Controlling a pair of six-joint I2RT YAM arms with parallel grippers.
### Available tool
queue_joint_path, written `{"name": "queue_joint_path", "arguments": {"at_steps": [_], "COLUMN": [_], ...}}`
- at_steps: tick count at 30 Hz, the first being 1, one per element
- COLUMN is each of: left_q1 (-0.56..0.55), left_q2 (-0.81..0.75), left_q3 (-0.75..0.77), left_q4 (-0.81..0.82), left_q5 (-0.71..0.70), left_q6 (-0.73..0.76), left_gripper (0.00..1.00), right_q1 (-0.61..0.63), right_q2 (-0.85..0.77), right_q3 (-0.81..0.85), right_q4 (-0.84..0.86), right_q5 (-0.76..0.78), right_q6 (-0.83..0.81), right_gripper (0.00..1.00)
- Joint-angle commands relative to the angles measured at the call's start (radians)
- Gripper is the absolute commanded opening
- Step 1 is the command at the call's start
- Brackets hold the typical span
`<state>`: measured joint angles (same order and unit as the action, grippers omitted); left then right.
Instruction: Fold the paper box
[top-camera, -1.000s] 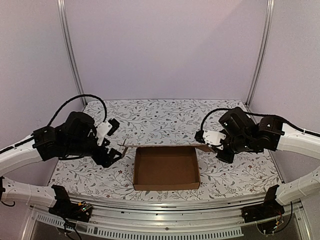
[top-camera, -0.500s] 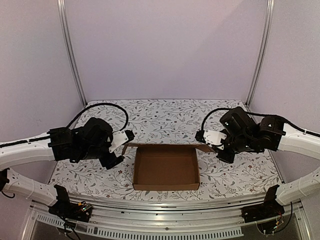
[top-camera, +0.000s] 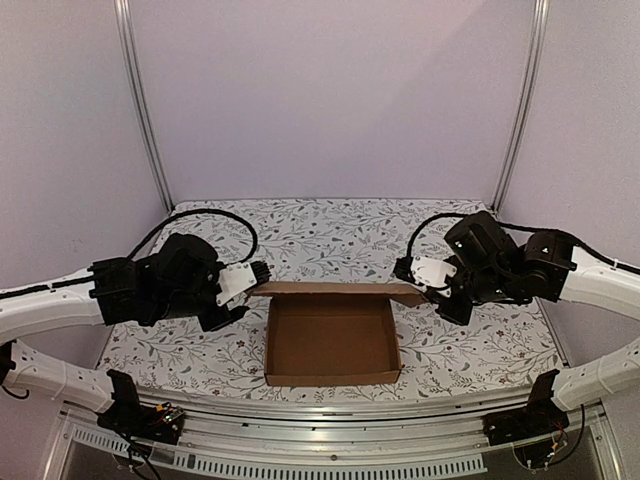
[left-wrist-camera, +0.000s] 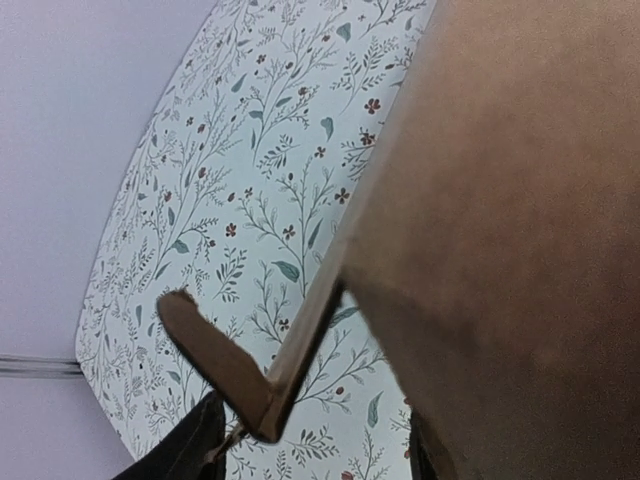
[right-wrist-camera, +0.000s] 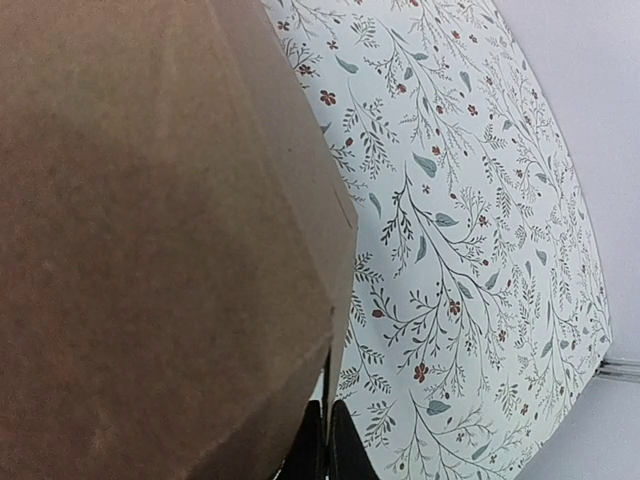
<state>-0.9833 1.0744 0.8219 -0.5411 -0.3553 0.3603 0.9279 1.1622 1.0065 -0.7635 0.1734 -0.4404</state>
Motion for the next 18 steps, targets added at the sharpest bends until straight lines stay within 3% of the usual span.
{"name": "queue_joint_path", "arguments": {"at_steps": [1, 9, 18], "left_q1": [0.021, 0.026, 0.027], "left_q2": [-0.040, -0.092, -0.199], "left_q3": [-0.019, -0.027, -0.068], "left_q4": [0.043, -0.089, -0.117], "left_q5": [0.116, 0.100, 0.099], "left_q6": [0.038, 0.020, 0.071], "left_gripper": [0.61, 0.64, 0.63], "right_q1": [-0.001, -0.001, 0.000], "right_q2": [-0.024, -0.026, -0.020], "right_q3": [-0.020, -0.029, -0.025], "right_q4": [0.009, 0.000, -0.006], "right_q5": [-0.044, -0.027, -0.036], "right_q6": [0.014, 0.009, 0.005], "right_gripper": [0.00, 0.00, 0.00]}}
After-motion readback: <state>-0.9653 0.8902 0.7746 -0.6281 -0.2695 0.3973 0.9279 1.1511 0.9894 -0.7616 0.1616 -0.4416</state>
